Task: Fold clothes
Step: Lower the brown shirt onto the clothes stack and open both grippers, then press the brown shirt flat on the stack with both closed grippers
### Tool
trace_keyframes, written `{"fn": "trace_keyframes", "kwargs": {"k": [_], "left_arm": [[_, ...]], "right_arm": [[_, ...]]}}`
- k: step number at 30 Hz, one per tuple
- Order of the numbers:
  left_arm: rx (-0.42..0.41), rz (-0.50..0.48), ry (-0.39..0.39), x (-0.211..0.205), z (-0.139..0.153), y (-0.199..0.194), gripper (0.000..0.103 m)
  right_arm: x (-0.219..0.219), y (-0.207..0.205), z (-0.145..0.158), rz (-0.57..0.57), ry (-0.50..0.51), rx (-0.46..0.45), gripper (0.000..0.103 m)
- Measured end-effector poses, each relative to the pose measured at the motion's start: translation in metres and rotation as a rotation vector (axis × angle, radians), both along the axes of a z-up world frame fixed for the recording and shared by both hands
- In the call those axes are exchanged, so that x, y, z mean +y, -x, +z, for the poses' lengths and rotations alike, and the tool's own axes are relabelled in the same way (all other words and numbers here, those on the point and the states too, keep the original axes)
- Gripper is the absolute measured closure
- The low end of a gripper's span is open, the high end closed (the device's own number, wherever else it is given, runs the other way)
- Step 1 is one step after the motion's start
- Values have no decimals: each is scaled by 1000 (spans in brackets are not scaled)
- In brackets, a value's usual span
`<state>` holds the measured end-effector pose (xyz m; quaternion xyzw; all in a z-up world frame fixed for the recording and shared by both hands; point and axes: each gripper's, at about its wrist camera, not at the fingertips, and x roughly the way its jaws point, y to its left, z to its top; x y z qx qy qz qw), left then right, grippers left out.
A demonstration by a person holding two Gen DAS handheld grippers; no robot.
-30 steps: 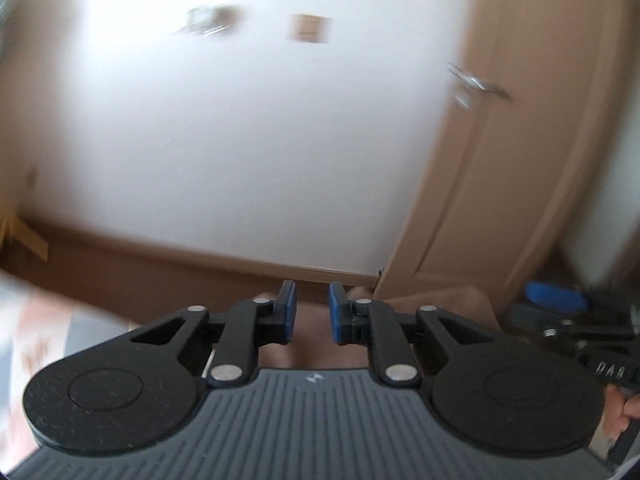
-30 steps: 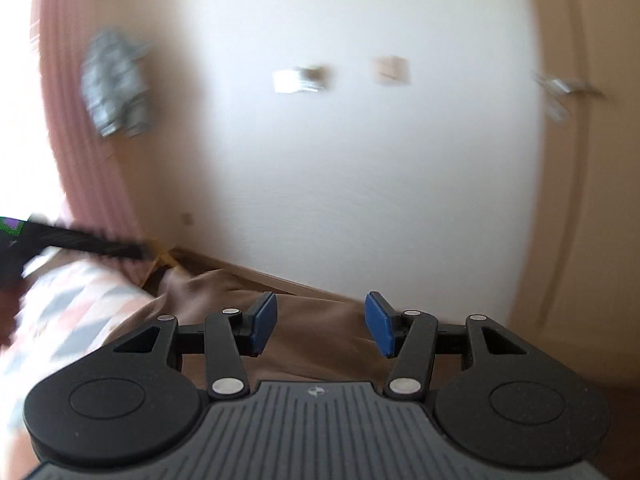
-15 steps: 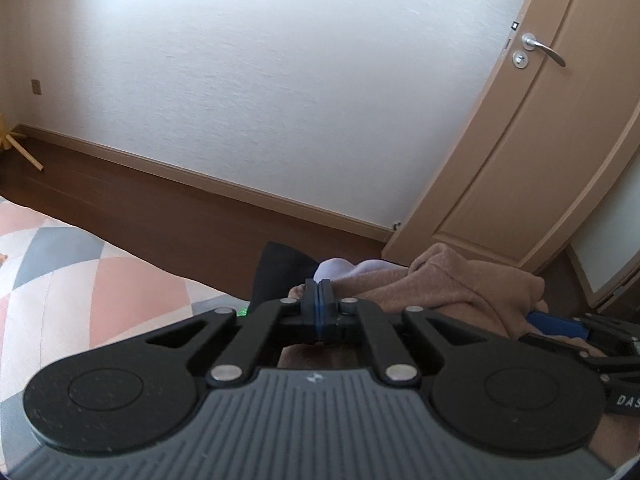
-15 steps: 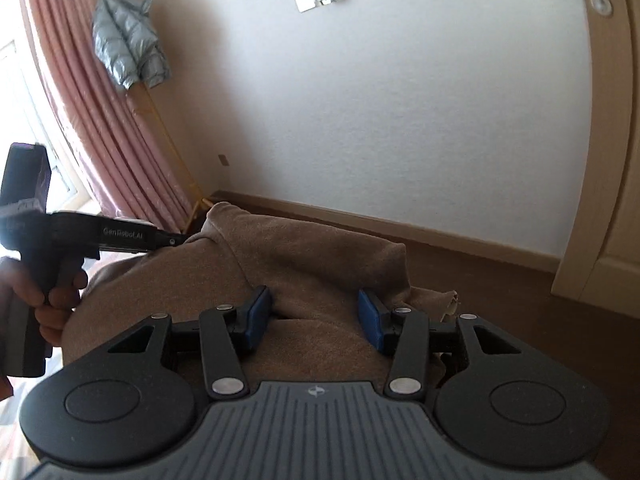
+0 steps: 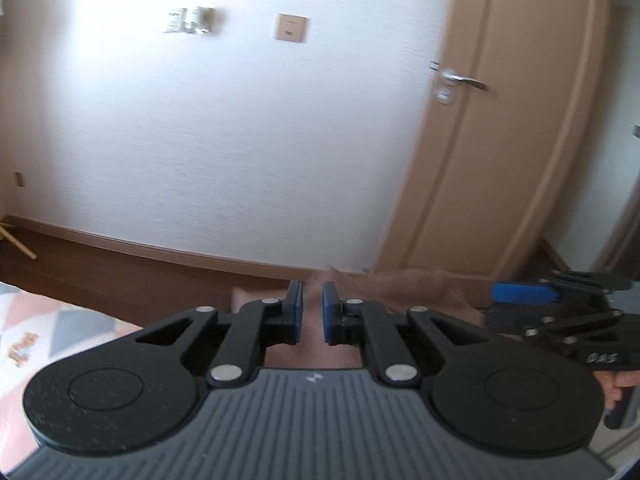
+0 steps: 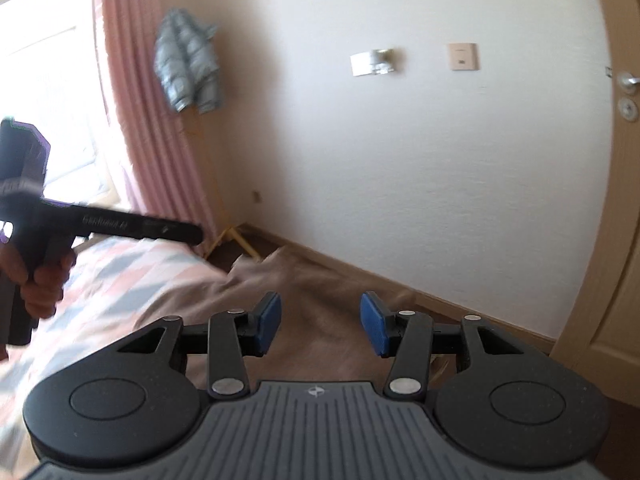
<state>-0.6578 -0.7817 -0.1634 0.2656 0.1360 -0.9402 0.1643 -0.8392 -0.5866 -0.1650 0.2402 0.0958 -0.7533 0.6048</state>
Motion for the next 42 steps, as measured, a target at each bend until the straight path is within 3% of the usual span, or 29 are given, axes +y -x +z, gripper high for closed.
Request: {"fn": "trace_keyframes", "kwargs": {"k": [4,6,8,9,10,12,15,19,21,23,25,28,30,33,35,38,42], "left_arm": [[-92,61,-41,12,-34,-12,98],[-90,110,-58,15,-42,-20,100],[-34,136,-73,18,-34,-30,100],[-5,148,-68,20,-30,-33,100],[10,168,-62,21,-28,-36,100],[28,221,-64,20,-28,-41,100],[32,311,-107,14,-38,-45,100],[3,355,-129,3,-58,-46,100],[10,375,-143,1,-65,-48,100],[22,393,-158,1,-70,-58,100],[25,407,-166,-1,-75,-62,99],[28,419,-183,-7,-78,-66,99],[19,434,-181,-11,-74,-69,100],[32,457,-185,-17,-62,-76,101],[68,432,-164,-17,-47,-81,101],[102,330,-120,-5,-25,-78,101],[66,173,-34,27,-20,-59,100]], "right_arm": [[-5,-17,-17,45,-106,30,57],[-8,-12,-10,49,-99,-2,58],[-17,-6,2,74,-86,-25,68],[-25,-1,9,100,-85,-40,78],[-35,3,16,131,-82,-55,86],[-62,5,28,211,-93,-56,93],[-112,-5,35,375,-142,-15,95],[-181,-30,16,558,-280,71,96],[-202,-34,0,562,-332,119,96],[-219,-32,-15,538,-375,148,103],[-227,-19,-27,473,-394,126,103],[-222,6,-34,345,-387,55,103],[-209,31,-30,242,-360,-28,97],[-162,64,-8,86,-268,-185,89],[-112,63,6,63,-182,-230,87],[-44,39,16,94,-112,-223,84],[15,-17,4,197,-94,-95,79]]}}
